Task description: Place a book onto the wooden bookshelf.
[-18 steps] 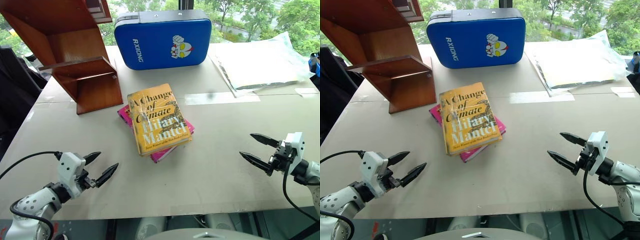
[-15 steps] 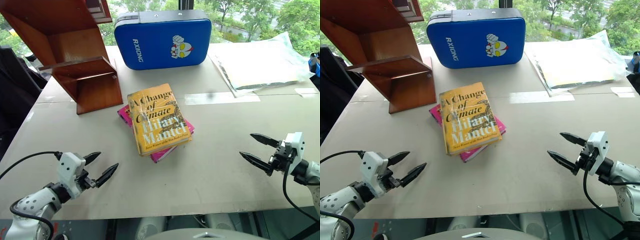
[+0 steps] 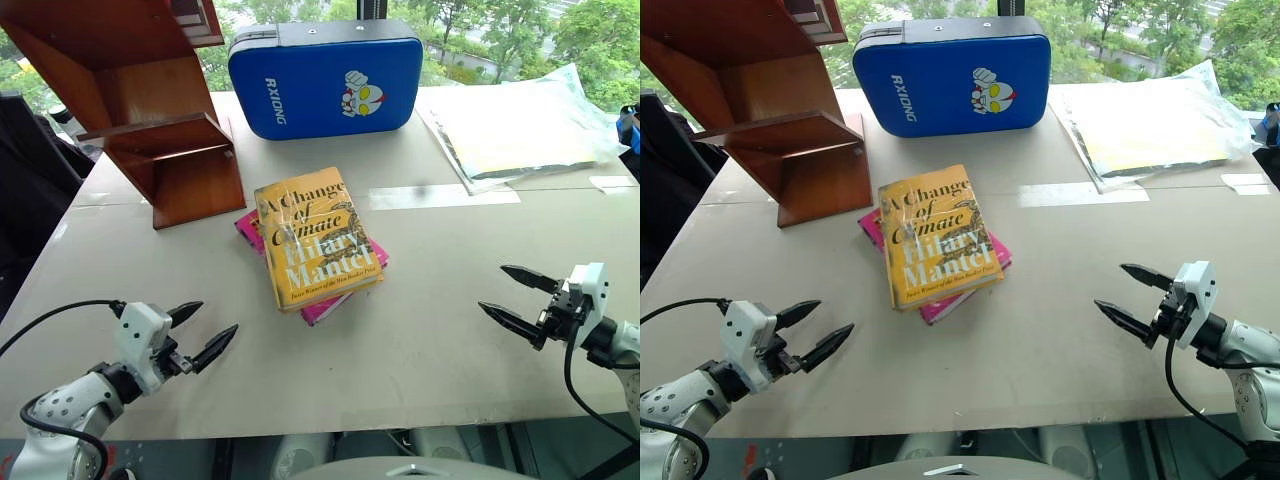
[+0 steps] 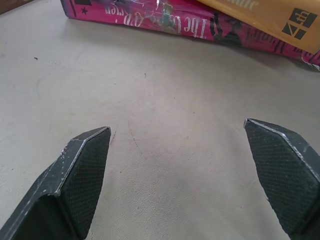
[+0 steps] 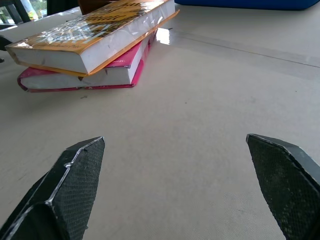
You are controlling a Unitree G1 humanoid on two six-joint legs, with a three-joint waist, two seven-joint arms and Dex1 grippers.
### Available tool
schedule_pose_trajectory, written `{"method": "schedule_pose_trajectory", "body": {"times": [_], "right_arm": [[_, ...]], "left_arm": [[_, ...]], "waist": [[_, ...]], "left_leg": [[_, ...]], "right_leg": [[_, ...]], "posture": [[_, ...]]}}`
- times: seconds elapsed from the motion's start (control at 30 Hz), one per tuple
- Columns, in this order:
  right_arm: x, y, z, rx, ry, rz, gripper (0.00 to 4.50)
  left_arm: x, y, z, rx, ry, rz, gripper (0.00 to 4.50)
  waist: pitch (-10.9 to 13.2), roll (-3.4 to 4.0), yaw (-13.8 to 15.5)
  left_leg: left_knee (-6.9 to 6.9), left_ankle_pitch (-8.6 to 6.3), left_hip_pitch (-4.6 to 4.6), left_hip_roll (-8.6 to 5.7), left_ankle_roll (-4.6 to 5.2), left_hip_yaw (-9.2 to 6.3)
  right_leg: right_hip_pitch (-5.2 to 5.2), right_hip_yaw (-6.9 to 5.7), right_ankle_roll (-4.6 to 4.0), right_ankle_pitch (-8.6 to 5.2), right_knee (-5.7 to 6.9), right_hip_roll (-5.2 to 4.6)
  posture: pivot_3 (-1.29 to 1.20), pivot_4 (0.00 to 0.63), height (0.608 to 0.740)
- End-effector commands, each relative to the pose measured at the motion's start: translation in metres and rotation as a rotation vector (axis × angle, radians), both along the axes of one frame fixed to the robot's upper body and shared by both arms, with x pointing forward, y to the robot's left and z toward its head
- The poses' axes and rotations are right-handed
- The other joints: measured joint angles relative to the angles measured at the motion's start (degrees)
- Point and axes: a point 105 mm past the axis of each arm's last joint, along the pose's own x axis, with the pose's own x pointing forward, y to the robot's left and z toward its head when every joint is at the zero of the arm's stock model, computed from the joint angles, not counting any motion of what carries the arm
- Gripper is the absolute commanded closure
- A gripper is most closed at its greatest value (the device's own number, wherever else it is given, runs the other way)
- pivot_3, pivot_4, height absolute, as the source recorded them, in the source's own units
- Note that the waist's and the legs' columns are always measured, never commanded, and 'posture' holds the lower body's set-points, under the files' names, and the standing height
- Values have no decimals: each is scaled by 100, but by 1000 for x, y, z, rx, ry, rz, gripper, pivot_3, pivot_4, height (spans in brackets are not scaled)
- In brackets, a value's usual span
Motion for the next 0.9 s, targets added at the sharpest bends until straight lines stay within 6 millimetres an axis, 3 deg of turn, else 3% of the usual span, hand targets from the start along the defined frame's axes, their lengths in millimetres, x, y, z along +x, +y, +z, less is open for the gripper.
{"method": "schedule_pose_trajectory", "body": {"times": [0.03, 0.2, 0.3, 0.5, 0.63, 0.77, 0.9], "right_arm": [[1, -3, 11, -13, -49, -6, 0], [5, -3, 10, -25, -51, -18, 0], [19, 5, 13, -37, -67, -51, 0], [77, 46, 19, -62, -60, -166, 0], [115, 84, 29, -62, -63, -188, 0], [145, 137, 43, -25, -92, -140, 1376], [160, 174, 47, -54, -102, -85, 3331]], "left_arm": [[1, 2, 11, 28, -47, -10, 96], [2, 3, 12, 27, -52, -10, 96], [4, 7, 18, 30, -48, -14, 96], [20, 28, 57, 49, -94, -77, 96], [19, 25, 77, 77, -83, -199, 96], [12, 15, 101, 49, -74, -306, 0], [6, 16, 119, 64, -91, -331, 0]], "waist": [[0, 0, 1], [0, 0, -1], [0, 0, -13], [3, -8, -31], [4, -7, -41], [12, -14, -153], [14, -18, -182]], "left_leg": [[0, 0, 0, 0, 0, 0], [2, 0, 0, 0, 0, 0], [4, 0, 1, 0, 0, 2], [25, 2, 6, 34, -3, 6], [27, 7, 7, 41, -11, 8], [18, 13, -1, 41, -21, 16], [8, 12, -4, 41, -24, 15]], "right_leg": [[0, 0, 0, 0, 0, 0], [0, 0, -1, 2, 0, 0], [0, 0, -7, 5, 1, 2], [-1, -22, -41, 26, 13, 28], [-2, -38, -51, 32, 15, 37], [-18, -30, -33, 45, 17, 48], [-24, -32, -29, 47, 14, 47]], "posture": [[0, 150, 740], [0, 150, 740], [0, 150, 740], [0, 150, 740], [0, 150, 740], [0, 150, 740], [0, 150, 740]]}}
